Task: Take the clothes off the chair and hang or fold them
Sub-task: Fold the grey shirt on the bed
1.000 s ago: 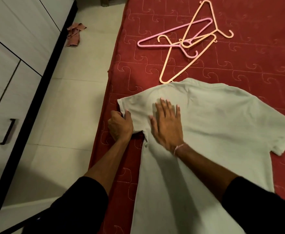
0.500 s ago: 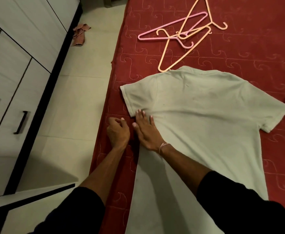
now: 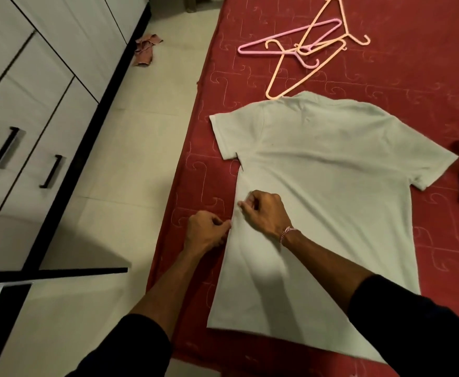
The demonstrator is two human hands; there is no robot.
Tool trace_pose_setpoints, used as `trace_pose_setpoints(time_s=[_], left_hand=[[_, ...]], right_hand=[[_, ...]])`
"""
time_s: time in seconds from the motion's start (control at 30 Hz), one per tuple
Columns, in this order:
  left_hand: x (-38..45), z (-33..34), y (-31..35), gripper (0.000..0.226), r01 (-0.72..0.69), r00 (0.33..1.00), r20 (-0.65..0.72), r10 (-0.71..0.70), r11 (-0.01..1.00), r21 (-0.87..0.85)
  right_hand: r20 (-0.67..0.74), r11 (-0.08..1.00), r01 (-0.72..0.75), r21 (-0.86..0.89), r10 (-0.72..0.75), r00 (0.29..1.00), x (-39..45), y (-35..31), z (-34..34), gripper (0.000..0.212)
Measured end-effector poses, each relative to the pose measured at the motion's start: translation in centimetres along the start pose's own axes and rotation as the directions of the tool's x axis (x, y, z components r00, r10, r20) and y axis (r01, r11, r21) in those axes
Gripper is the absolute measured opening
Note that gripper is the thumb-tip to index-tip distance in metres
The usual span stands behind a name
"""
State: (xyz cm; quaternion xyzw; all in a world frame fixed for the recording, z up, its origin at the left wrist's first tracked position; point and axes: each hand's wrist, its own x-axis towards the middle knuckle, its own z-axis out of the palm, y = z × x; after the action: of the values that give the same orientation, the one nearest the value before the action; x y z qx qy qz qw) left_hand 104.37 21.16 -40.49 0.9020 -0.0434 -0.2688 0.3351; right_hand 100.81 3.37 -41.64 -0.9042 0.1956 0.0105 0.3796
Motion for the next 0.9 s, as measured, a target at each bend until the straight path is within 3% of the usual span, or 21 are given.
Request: trace_pose_setpoints(time_s=[0.13, 0.3, 0.4, 0.5, 0.67, 0.73, 0.9], left_hand=[[-3.8, -0.2, -1.4, 0.02, 0.056, 0.979, 0.196, -0.05, 0.998, -0.023], [-6.1, -0.1, -2.6, 0.018, 0.07, 0.972, 0.227, -0.055, 0.996, -0.058], [-6.6, -0.2, -2.7, 0.013, 0.013, 0.982, 0.191, -0.006, 0.999, -0.035], [-6.8, -0.1, -2.9, 0.007, -0.055, 0.988, 0.142, 0.057, 0.998, -0.014], [-7.9, 0.0, -2.1, 0.009, -0.136, 0.972, 0.211, 0.108, 0.983, 0.12], [-8.5, 0.5, -1.4, 0.011, -0.163, 0.957, 0.264, 0.12, 0.975, 0.148], [-9.3, 2.3, 2.5, 0.02, -0.25, 0.928, 0.336, 0.16, 0.937, 0.243]], right_hand=[[0.053, 0.975, -0.192, -0.114, 0.199, 0.979, 0.0, -1.9, 2.5, 0.042], [0.049, 0.931, -0.279, -0.235, 0.298, 0.953, 0.2, -3.7, 2.9, 0.043], [0.094, 0.945, -0.313, -0.1, 0.322, 0.942, 0.6, -3.9, 2.2, 0.034], [0.118, 0.924, -0.352, 0.149, 0.337, 0.934, 0.4, -3.4, 1.5, 0.018], [0.213, 0.746, -0.415, 0.52, 0.357, 0.909, -1.3, -2.5, -1.7, 0.022], [0.252, 0.682, -0.444, 0.581, 0.367, 0.895, -2.0, -1.7, -3.1, 0.018], [0.224, 0.71, -0.453, 0.539, 0.397, 0.89, -3.0, 0.9, -6.1, 0.022]])
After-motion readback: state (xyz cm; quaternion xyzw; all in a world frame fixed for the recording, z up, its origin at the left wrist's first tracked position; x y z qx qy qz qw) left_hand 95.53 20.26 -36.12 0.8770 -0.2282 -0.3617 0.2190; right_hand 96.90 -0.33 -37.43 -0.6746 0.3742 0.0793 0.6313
